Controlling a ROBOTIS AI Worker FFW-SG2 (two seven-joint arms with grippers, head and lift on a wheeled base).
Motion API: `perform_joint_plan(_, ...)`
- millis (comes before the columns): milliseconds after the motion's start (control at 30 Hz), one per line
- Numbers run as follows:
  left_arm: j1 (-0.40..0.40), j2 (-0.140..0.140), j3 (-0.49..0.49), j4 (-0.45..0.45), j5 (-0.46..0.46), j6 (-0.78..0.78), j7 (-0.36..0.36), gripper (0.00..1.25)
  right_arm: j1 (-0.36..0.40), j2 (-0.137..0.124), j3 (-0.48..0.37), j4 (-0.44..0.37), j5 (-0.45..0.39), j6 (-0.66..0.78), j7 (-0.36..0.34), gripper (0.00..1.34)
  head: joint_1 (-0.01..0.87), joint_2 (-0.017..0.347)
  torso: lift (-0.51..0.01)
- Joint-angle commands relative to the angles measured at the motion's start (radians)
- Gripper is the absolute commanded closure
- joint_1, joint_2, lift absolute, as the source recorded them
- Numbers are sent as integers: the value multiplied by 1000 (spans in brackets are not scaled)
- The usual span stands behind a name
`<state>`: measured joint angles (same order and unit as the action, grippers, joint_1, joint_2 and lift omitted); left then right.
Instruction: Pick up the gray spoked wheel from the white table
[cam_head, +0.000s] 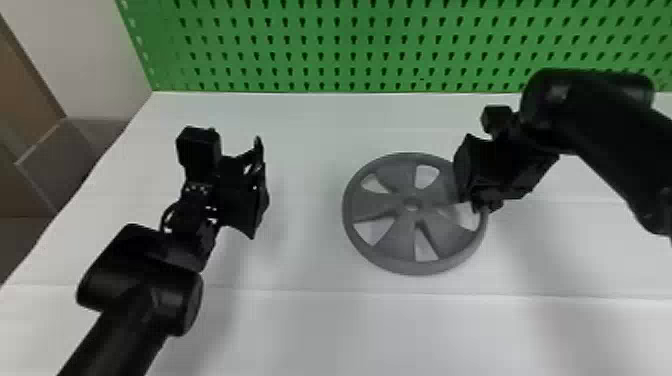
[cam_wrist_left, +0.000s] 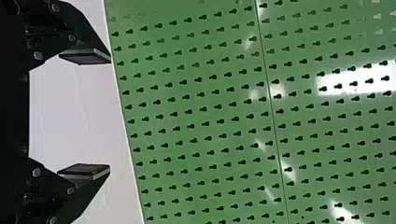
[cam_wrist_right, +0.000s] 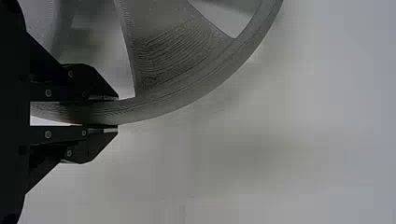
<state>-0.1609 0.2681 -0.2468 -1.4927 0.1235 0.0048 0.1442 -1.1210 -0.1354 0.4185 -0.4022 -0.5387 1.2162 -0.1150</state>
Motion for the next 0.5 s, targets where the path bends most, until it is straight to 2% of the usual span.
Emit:
perform_joint_plan(0, 11, 0, 14, -14, 4, 0, 2, 424, 46, -1, -136, -118, 75, 12, 0, 1085, 779, 75, -95)
perform_joint_plan(167, 20, 0, 26, -26, 7, 1, 2, 423, 75, -3, -207, -211, 88, 25, 0, 1085, 779, 75, -95)
perform_joint_plan(467, 46, -1, 58, -54, 15, 1, 2, 423, 135, -6, -224, -465, 154, 25, 0, 1085, 779, 75, -95)
